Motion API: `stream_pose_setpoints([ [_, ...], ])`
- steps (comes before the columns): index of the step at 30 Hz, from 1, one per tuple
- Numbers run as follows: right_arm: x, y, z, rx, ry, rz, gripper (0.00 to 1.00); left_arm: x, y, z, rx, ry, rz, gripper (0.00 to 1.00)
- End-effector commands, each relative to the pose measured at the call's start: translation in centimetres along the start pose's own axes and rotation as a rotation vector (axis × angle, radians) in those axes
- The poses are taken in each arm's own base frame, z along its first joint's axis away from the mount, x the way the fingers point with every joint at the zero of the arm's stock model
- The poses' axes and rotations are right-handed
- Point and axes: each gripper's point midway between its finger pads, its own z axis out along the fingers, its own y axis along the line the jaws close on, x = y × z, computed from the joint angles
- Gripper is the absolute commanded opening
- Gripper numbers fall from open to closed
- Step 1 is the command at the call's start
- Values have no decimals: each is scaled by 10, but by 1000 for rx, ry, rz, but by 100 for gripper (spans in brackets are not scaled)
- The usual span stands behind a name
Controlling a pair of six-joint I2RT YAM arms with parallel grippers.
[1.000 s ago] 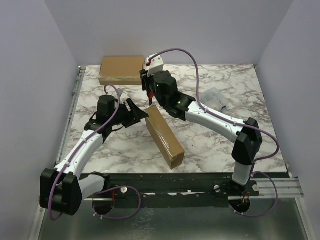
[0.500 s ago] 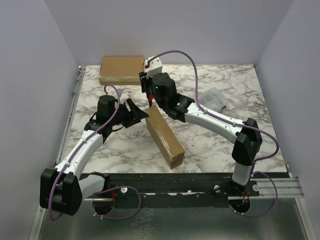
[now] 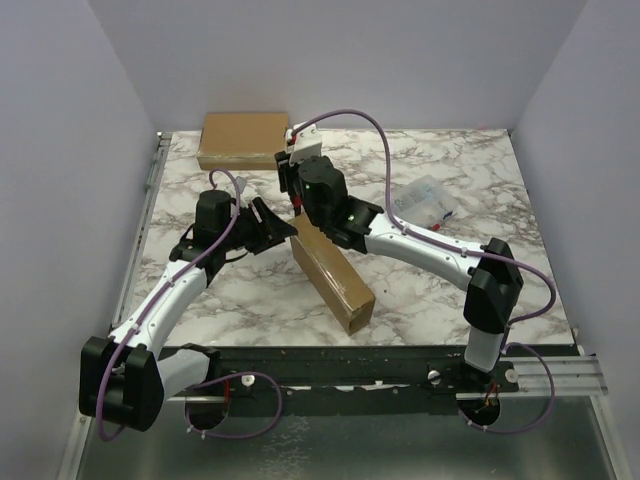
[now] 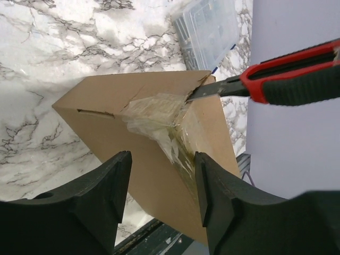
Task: Unpack the express box
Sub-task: Cut the express box at the center of the board.
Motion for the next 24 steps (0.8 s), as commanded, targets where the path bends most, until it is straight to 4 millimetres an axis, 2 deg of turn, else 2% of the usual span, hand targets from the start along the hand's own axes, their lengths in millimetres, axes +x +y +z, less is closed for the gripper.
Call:
stream_pose_setpoints([
  [1,-13,14,-15,-3,-55,42,0,-13,5,8,-30,-56,14,55],
  [6,-13,18,-19,-15,-69,41,0,-22,1,13,-19,-71,19,51],
  [11,-10,15,-18,4,-67,31,0,-22,-6,1,3,-105,34,65],
  [13,-10,14,-17,6,-68,-2,0,-16,-2,-4,-5,-105,19,66],
  [18,-13,10,-19,17,-77,-12,0,-8,11,-18,-49,-132,-11,59],
  [24,-15,6,-21,25,-81,-19,0,-15,5,-26,-40,-177,-16,48],
])
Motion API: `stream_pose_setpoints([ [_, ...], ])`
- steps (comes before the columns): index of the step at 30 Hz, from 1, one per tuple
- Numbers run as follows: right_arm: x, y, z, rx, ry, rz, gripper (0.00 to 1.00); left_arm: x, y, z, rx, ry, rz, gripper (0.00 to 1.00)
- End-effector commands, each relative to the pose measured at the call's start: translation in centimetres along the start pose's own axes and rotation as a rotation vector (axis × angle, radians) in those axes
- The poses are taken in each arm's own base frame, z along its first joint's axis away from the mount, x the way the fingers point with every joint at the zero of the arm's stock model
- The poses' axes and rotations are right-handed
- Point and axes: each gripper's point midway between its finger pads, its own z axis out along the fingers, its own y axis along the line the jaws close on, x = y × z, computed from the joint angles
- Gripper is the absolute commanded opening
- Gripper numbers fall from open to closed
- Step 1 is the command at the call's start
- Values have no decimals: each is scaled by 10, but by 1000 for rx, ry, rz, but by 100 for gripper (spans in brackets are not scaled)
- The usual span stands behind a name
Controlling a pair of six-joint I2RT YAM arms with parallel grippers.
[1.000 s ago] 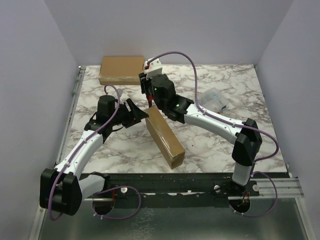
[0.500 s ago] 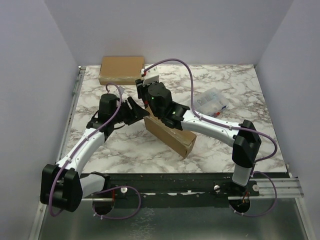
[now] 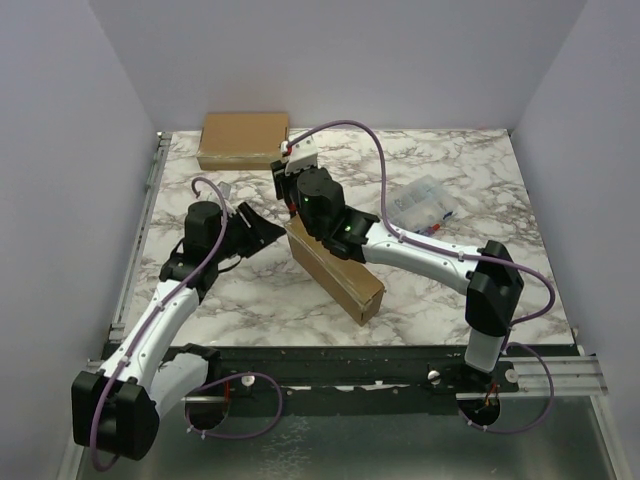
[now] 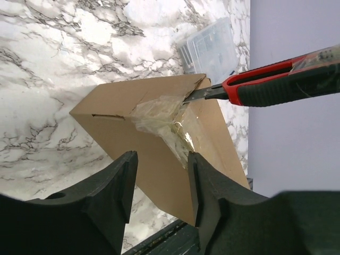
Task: Unpack the express box
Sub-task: Cut the express box at the center of the board.
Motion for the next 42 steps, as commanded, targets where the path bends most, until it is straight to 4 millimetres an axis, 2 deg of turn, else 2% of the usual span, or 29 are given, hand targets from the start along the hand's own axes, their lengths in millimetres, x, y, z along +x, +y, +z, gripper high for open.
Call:
stream_pose_setpoints([
  [1,-19,-8,-9,25,-35,8,0,-8,3,-4,-31,-47,-17,46],
  [4,-20,-10,-10,26,-36,9,0,-10,7,0,-49,-47,-16,40],
  [8,-21,-9,-11,17,-37,8,0,-9,12,16,-68,6,-22,30],
  [13,-21,-3,-13,-4,-36,19,0,-27,-2,31,-38,-9,-6,28],
  [18,-22,15,-26,-52,-42,28,0,-44,-21,43,-1,-28,-13,28],
  [23,-17,25,-32,-82,-29,86,0,-43,-40,47,39,-33,-24,28],
  [25,-17,22,-30,-57,-30,80,0,-41,-42,48,37,-39,-15,28],
  [27,-16,12,-27,-11,-33,72,0,-42,-36,45,12,-55,-5,30],
  [31,-17,-6,-21,6,-40,73,0,-48,-8,32,-110,-84,12,44],
  [33,-18,-15,-18,23,-44,36,0,-46,6,25,-152,-77,0,47],
  [35,-20,-23,-15,42,-47,32,0,-37,12,19,-157,-59,-9,46],
  [38,-24,-28,-13,57,-56,22,0,-19,16,13,-133,-13,-24,38],
  [42,-25,-28,-12,59,-57,12,0,-4,8,5,-71,23,-26,31],
])
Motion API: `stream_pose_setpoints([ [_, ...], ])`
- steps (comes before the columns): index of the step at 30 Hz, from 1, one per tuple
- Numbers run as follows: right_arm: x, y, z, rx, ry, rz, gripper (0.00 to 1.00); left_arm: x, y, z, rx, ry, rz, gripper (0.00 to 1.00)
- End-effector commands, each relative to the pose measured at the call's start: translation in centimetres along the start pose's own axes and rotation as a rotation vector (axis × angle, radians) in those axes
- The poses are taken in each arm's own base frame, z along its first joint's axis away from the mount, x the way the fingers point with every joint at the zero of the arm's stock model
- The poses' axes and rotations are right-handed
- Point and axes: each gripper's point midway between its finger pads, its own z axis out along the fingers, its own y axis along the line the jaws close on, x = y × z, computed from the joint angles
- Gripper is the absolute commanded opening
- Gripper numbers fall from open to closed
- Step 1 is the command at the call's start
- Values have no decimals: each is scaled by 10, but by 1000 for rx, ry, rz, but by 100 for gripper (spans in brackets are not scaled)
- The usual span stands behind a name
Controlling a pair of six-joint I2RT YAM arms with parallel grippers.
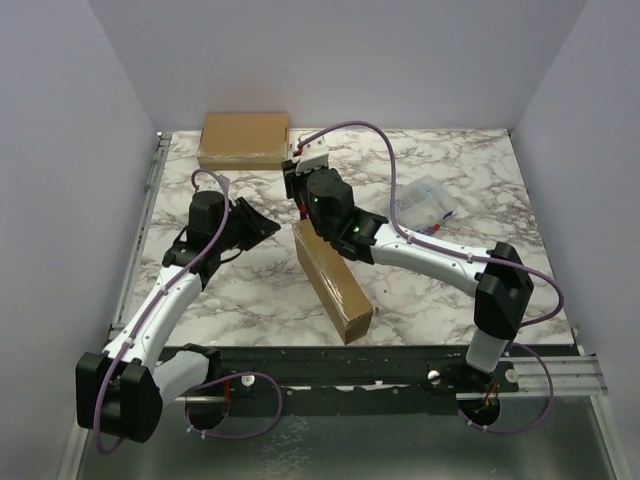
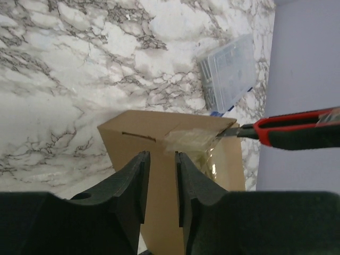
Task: Unpack the express box
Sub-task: Cut the express box at the center of the board.
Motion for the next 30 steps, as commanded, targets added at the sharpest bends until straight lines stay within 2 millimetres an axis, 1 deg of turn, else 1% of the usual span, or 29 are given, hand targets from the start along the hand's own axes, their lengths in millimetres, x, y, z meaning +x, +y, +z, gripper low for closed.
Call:
stream_pose_setpoints([
  [1,-27,-8,-5,20,-57,17,0,24,-3,-11,59,76,-1,31],
  [3,-27,-8,-5,18,-54,19,0,30,-12,-7,96,102,-5,30],
  [6,-26,-6,-6,11,-48,32,0,37,-24,5,126,120,-2,28],
  [9,-25,0,-8,0,-39,42,1,29,-38,16,137,101,15,27],
  [11,-23,8,-13,-10,-35,46,0,25,-47,25,140,95,24,26],
  [15,-19,29,-23,-47,-24,52,0,19,-52,37,130,77,24,25],
  [17,-18,37,-27,-60,-25,68,0,13,-55,38,130,57,27,24],
  [21,-17,40,-30,-74,-19,92,0,8,-58,37,131,40,33,24],
  [24,-18,46,-34,-120,-30,86,0,5,-57,38,124,32,32,24],
  [30,-18,52,-46,-222,-65,37,0,-3,-64,35,136,17,32,24],
])
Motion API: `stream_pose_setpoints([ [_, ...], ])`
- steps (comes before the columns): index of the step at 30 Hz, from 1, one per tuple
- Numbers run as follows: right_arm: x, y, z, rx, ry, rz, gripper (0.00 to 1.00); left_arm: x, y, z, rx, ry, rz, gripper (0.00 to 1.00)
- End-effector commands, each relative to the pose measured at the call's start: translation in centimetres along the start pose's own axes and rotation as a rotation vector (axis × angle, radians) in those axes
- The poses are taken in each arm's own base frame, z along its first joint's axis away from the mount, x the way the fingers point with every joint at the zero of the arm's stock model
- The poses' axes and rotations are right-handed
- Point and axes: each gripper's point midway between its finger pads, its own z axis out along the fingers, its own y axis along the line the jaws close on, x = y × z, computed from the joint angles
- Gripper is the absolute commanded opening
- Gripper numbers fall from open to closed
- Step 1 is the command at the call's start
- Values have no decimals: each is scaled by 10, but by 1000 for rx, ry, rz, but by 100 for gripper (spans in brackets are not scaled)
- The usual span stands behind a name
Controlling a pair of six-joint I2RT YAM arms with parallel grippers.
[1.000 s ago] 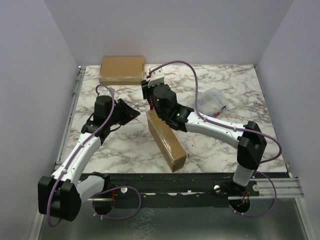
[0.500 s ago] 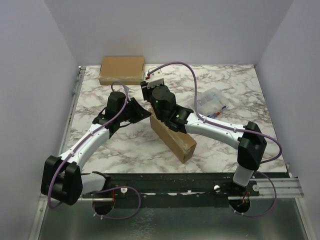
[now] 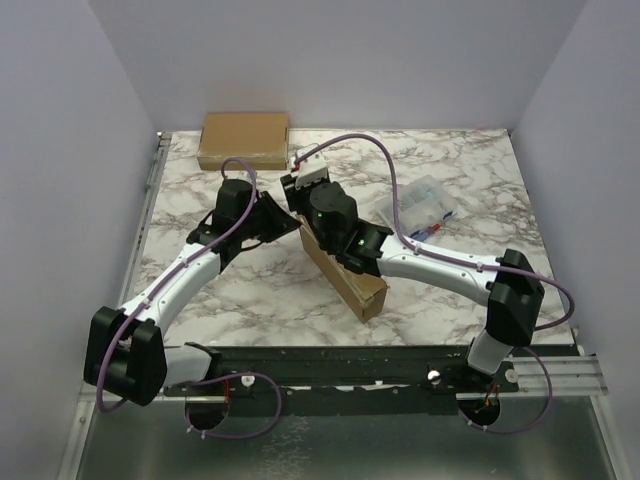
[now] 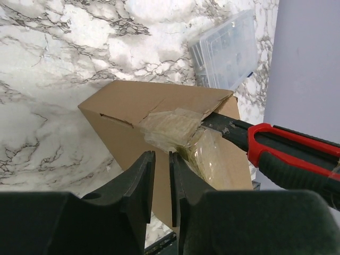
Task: Unpack the express box
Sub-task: Cut the express box at the center of the board.
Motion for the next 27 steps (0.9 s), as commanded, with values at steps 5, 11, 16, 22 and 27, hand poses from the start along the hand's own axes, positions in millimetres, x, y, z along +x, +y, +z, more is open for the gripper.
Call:
stream_pose_setpoints([
  [5,-36,24,-10,-142,-74,111,0,-17,-33,-12,119,-68,17,28],
  [11,-46,-1,22,-111,17,64,0,3,-19,-22,119,-38,16,39],
  [16,-50,0,23,-128,2,11,0,2,-27,-35,154,-42,44,48],
  [22,-40,6,31,-134,20,-9,0,-13,-49,-67,194,-129,103,60],
  [27,-42,10,32,-146,21,10,0,-28,-34,-44,92,-135,87,58],
])
